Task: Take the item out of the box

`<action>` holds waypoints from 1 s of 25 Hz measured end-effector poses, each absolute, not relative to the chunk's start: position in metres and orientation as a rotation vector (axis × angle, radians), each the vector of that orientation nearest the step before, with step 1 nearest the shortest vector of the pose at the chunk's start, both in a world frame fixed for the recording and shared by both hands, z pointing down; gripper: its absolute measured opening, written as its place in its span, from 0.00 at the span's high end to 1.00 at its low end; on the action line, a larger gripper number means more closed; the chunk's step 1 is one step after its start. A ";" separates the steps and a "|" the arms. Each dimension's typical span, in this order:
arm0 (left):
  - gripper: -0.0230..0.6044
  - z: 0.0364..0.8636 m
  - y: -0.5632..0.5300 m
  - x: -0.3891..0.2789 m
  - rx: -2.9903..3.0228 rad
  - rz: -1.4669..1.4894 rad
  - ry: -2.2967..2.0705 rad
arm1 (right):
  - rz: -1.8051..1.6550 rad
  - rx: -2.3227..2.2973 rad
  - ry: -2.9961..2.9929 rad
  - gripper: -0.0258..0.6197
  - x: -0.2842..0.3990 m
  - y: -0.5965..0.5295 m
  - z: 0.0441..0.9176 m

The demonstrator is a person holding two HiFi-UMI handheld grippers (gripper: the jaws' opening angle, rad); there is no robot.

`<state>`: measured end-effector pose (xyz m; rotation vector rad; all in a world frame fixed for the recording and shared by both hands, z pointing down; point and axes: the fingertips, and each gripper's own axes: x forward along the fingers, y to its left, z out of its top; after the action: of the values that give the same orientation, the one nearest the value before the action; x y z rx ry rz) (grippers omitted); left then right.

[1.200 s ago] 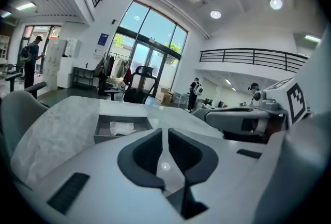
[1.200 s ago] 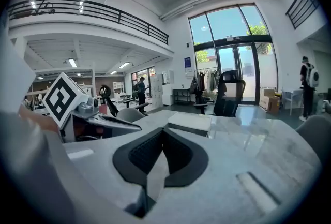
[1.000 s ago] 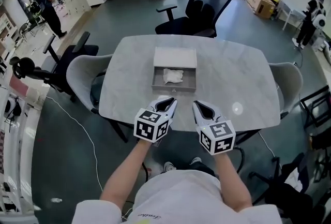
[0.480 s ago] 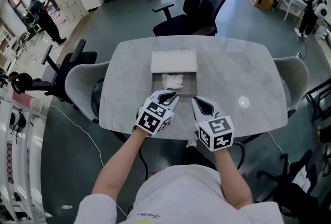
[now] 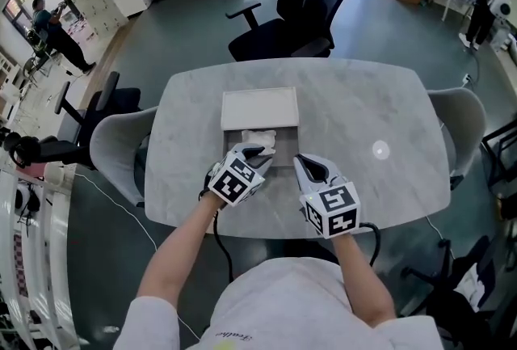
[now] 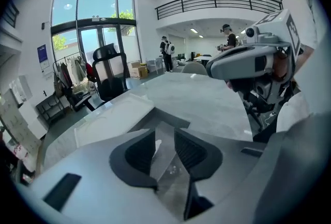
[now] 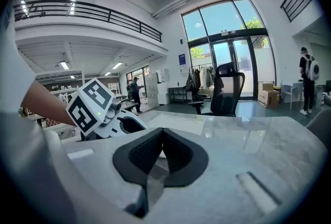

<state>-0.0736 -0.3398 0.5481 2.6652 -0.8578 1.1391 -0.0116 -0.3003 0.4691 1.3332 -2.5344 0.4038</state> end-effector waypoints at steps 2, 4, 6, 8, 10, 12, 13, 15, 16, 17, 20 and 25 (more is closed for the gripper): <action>0.80 0.558 -0.350 -0.071 2.665 1.212 -0.824 | 0.417 1.331 -2.529 0.96 -0.007 -0.310 0.474; 0.78 0.569 -0.357 -0.069 2.660 1.281 -0.780 | 0.437 1.330 -2.522 0.96 -0.004 -0.318 0.480; 0.75 0.578 -0.364 -0.067 2.647 1.337 -0.740 | 0.453 1.328 -2.517 0.96 -0.002 -0.326 0.484; 0.73 0.586 -0.369 -0.064 2.624 1.379 -0.707 | 0.467 1.327 -2.512 0.96 0.001 -0.334 0.486; 0.69 0.596 -0.373 -0.061 2.595 1.431 -0.674 | 0.480 1.327 -2.508 0.96 0.005 -0.340 0.489; 0.64 0.606 -0.374 -0.058 2.565 1.485 -0.650 | 0.494 1.329 -2.504 0.96 0.009 -0.345 0.494; 0.62 0.611 -0.375 -0.056 2.547 1.503 -0.645 | 0.502 1.330 -2.502 0.96 0.010 -0.346 0.496; 0.60 0.619 -0.377 -0.054 2.511 1.524 -0.649 | 0.519 1.330 -2.497 0.96 0.012 -0.349 0.500; 0.60 0.622 -0.379 -0.054 2.496 1.530 -0.656 | 0.527 1.330 -2.496 0.96 0.012 -0.350 0.501; 0.60 0.625 -0.380 -0.054 2.484 1.535 -0.665 | 0.534 1.329 -2.495 0.96 0.012 -0.351 0.504; 0.59 0.631 -0.385 -0.054 2.458 1.551 -0.698 | 0.550 1.332 -2.489 0.96 0.014 -0.351 0.510; 0.59 0.636 -0.390 -0.053 2.430 1.589 -0.727 | 0.585 1.366 -2.472 0.96 0.023 -0.356 0.514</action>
<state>-0.0533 -0.3899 0.6356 2.4300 -0.7273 1.5887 0.0233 -0.3558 0.5135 1.3656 -2.4724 0.5848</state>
